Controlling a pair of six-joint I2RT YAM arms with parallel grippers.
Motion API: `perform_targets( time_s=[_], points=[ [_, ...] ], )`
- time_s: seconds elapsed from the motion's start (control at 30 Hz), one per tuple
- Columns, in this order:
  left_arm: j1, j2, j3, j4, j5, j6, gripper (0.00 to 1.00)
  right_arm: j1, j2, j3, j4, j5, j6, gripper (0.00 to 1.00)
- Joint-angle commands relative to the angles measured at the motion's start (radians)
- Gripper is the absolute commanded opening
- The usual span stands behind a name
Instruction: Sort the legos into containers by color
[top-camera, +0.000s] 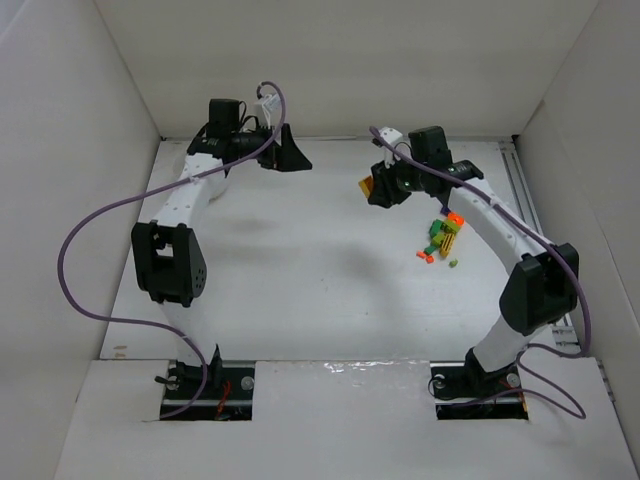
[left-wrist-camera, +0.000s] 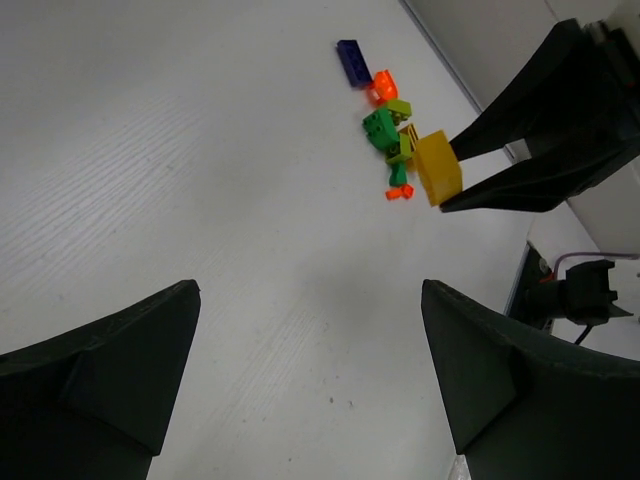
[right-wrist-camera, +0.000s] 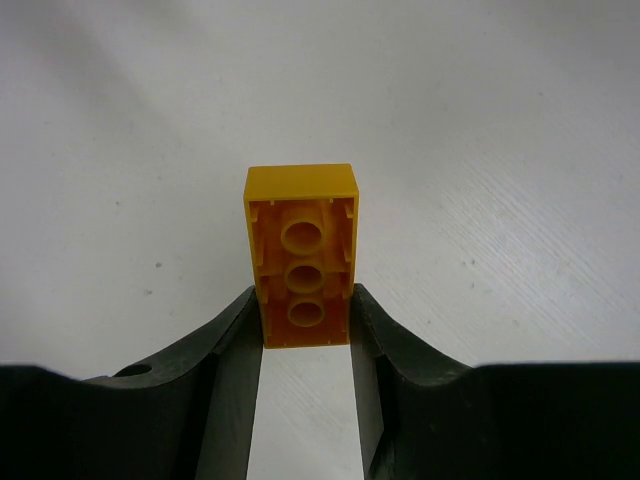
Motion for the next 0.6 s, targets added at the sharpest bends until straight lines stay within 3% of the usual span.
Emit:
perform_targets(
  time_s=[0.0, 0.27, 0.57],
  points=[
    [0.006, -0.001, 0.075, 0.057, 0.075, -0.080, 0.90, 0.036, 0.019, 0.036, 0.137, 0.009, 0.018, 0.11],
    [-0.045, 0.045, 0.118, 0.084, 0.075, -0.091, 0.81, 0.089, 0.039, 0.070, 0.175, 0.049, 0.038, 0.10],
    [-0.086, 0.109, 0.183, 0.031, 0.066, -0.039, 0.79, 0.159, 0.068, 0.117, 0.209, 0.108, 0.020, 0.10]
  ],
)
